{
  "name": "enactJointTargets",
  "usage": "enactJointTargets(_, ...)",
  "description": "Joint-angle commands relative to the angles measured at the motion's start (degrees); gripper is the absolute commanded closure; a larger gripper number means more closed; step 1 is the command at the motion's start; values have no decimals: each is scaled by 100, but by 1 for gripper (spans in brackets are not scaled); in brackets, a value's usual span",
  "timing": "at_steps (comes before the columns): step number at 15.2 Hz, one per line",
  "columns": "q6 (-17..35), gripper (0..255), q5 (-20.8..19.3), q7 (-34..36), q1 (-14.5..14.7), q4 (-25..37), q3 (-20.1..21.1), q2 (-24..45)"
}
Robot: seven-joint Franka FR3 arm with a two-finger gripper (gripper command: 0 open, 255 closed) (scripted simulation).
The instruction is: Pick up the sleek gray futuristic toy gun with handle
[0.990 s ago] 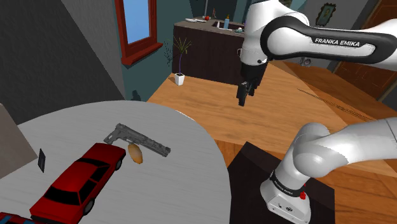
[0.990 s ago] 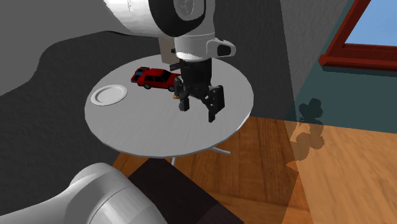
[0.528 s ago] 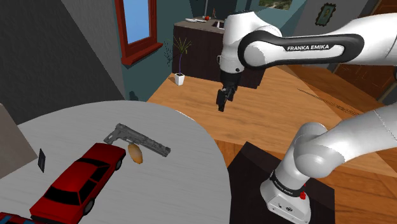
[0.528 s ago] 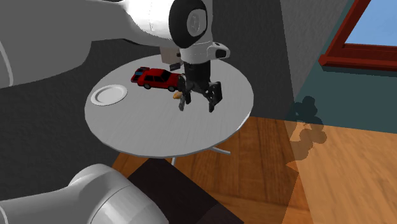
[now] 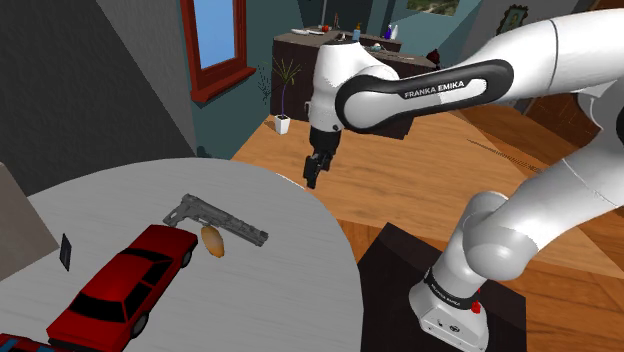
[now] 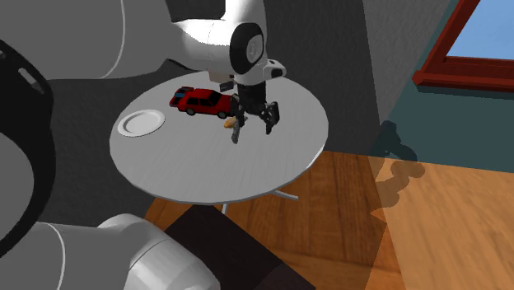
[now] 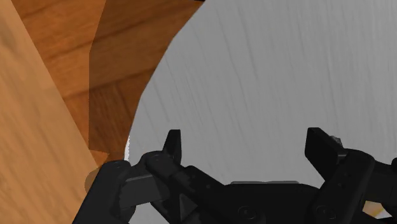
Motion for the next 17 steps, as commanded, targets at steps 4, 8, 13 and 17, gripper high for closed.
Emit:
enactJointTargets(4, 680, 0, 20, 2, 153, 480, 213, 903)
enactJointTargets(8, 1137, 0, -37, 15, 268, 917, 374, 1603)
enactJointTargets(13, 1584, 0, -202, 59, 429, 1580, 558, 2481)
enactJointTargets(17, 1839, 0, -395, 106, 594, 2205, 673, 3183)
